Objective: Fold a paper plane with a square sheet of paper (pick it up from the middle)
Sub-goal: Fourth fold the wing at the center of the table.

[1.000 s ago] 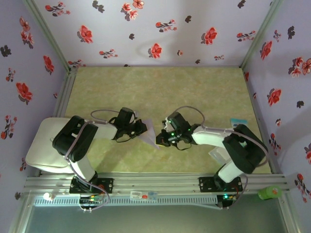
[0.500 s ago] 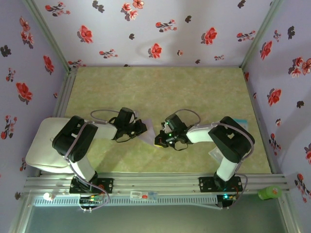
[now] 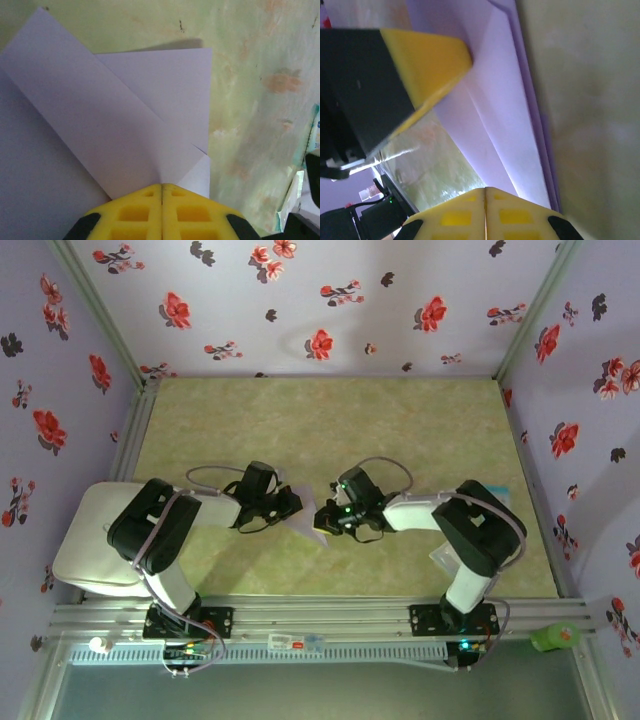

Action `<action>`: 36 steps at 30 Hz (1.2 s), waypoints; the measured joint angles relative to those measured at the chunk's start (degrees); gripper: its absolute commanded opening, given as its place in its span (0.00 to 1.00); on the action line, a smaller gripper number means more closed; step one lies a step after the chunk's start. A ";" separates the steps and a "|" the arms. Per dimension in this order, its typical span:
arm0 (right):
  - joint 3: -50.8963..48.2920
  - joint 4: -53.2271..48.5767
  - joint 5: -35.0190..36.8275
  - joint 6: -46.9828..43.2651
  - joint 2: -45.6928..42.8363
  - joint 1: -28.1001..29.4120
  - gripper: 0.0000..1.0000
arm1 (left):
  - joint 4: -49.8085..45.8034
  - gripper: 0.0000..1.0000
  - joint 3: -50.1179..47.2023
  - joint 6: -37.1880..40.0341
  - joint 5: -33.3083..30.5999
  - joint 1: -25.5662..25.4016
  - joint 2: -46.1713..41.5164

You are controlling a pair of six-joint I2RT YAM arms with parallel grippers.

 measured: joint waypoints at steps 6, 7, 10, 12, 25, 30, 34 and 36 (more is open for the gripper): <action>-1.51 2.25 -0.83 0.07 2.67 -0.15 0.03 | -0.17 0.09 0.04 -0.28 0.04 0.00 -0.07; -1.75 2.51 -0.81 0.02 2.56 -0.15 0.03 | -0.15 0.10 0.04 -0.59 0.11 0.00 -0.07; -2.43 2.89 -0.59 -0.13 2.10 -0.15 0.02 | -0.46 0.12 0.04 -1.79 0.44 0.00 -0.50; -2.47 2.82 -0.61 -0.17 2.05 -0.15 0.02 | -1.86 0.11 0.22 -2.19 0.42 0.00 -1.57; -1.53 0.63 -0.42 -1.64 2.05 -0.15 0.00 | -5.55 0.05 3.58 -4.20 -0.46 -6.16 -4.92; -1.53 0.63 -0.42 -1.64 2.05 -0.15 0.00 | -3.76 0.05 2.75 -5.68 -0.46 -7.87 -2.32; -1.53 0.61 -0.42 -1.64 2.05 -0.15 0.00 | -3.13 0.05 1.90 -6.08 -0.87 -7.85 0.33; -1.53 0.52 -0.39 -1.64 2.03 -0.15 0.00 | -2.80 0.06 1.84 -6.03 -0.74 -7.58 0.44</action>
